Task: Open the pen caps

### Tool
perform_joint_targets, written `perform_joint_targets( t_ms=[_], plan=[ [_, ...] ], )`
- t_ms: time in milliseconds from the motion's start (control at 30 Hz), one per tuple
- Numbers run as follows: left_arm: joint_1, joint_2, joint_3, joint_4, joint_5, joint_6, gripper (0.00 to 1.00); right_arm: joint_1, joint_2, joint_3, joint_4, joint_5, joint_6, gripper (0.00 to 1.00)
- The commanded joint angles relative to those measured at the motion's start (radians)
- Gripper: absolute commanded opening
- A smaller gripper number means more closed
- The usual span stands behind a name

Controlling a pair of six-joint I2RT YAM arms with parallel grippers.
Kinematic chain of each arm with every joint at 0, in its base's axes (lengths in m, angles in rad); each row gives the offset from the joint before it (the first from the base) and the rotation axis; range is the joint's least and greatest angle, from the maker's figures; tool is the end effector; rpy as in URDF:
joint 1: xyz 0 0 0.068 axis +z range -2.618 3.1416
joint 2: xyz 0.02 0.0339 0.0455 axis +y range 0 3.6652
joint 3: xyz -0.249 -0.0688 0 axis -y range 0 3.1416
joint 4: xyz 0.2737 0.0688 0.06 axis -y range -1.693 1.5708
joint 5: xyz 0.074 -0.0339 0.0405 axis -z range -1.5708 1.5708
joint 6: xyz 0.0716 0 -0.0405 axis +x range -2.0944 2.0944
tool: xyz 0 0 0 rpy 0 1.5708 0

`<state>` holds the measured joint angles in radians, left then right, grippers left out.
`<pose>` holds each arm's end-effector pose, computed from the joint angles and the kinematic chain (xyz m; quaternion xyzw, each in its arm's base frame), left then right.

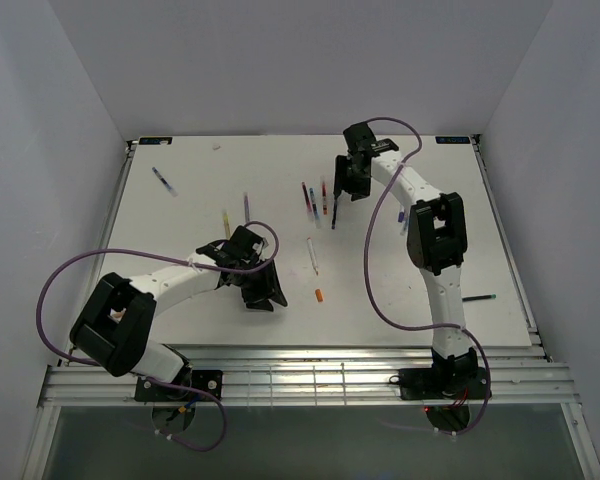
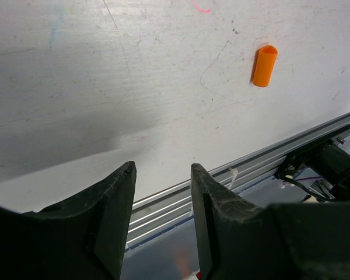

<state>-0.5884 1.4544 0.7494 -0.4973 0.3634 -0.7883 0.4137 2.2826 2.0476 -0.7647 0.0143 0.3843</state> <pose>0.2264 -0.1817 0.0977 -0.0635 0.9654 -0.2517 0.0263 0.4962 0.2167 0.1742 -0.0121 0.9594 0.1031 0.2622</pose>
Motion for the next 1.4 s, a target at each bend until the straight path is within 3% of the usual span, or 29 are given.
perform_joint_targets(
  t_ms=[0,167,400,600,833,1100,1233,1367],
  plan=[
    [-0.002,-0.049,0.047,-0.014,-0.024,0.034,0.54,-0.024,0.067,0.098,-0.050,0.036,-0.016,0.56],
    [-0.002,-0.045,0.051,-0.015,-0.027,0.037,0.54,-0.032,0.138,0.177,-0.044,0.032,-0.027,0.53],
    [-0.002,-0.045,0.027,0.002,-0.027,0.029,0.54,-0.030,0.141,0.158,0.040,0.007,-0.028,0.51],
    [-0.002,-0.045,0.011,0.008,-0.027,0.021,0.54,-0.029,0.169,0.158,0.015,-0.004,0.016,0.48],
    [-0.002,-0.035,0.018,0.011,-0.026,0.020,0.54,-0.012,0.164,0.092,-0.016,0.042,0.008,0.40],
    [-0.002,-0.038,0.018,0.011,-0.021,0.015,0.54,0.020,0.150,0.020,-0.030,0.081,-0.016,0.38],
    [-0.002,-0.054,0.011,0.011,-0.021,0.008,0.54,0.023,0.140,-0.019,-0.059,0.087,-0.012,0.30],
    [-0.002,-0.068,0.024,-0.010,-0.030,0.006,0.54,0.022,0.072,-0.147,-0.009,0.076,-0.018,0.14]
  ],
)
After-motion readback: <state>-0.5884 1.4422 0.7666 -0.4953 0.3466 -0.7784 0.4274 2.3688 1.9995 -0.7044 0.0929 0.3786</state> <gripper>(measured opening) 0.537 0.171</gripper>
